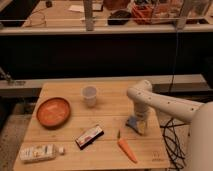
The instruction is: Wipe the white sponge on the table
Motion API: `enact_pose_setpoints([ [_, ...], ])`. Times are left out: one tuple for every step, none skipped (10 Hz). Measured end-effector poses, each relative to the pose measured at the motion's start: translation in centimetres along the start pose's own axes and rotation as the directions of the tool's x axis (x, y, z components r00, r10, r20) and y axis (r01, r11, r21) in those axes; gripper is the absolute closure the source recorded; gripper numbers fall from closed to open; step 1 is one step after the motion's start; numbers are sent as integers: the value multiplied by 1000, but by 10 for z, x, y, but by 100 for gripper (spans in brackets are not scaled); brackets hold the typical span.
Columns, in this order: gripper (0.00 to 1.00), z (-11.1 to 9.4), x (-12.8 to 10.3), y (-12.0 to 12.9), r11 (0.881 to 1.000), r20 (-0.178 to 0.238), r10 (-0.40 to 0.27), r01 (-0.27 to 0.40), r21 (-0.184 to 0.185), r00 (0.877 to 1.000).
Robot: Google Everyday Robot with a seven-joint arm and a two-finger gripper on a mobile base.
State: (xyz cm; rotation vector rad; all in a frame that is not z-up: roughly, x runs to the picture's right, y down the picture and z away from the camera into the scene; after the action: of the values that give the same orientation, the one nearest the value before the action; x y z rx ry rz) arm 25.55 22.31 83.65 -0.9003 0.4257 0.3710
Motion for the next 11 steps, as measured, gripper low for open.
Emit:
enact_pose_setpoints([
  [100, 2, 10, -7, 1000, -1, 2, -2, 2, 1000],
  [100, 3, 16, -11, 1000, -4, 1, -1, 5, 1000],
  [100, 3, 17, -14, 1000, -8, 2, -2, 3, 1000],
  [100, 2, 16, -14, 1000, -13, 4, -4, -3, 1000],
  [100, 0, 11, -17, 1000, -18, 2, -2, -2, 1000],
  [100, -3, 0, -18, 1000, -22, -6, 6, 0, 1000],
  [100, -5, -11, -14, 1000, -35, -14, 14, 7, 999],
  [100, -5, -16, -8, 1000, -42, -17, 17, 11, 999],
  [100, -6, -27, 2, 1000, -58, -26, 27, 15, 998],
  [100, -9, -43, 15, 999, -68, -37, 39, 21, 997],
  [100, -10, -48, 18, 999, -67, -31, 32, 19, 997],
])
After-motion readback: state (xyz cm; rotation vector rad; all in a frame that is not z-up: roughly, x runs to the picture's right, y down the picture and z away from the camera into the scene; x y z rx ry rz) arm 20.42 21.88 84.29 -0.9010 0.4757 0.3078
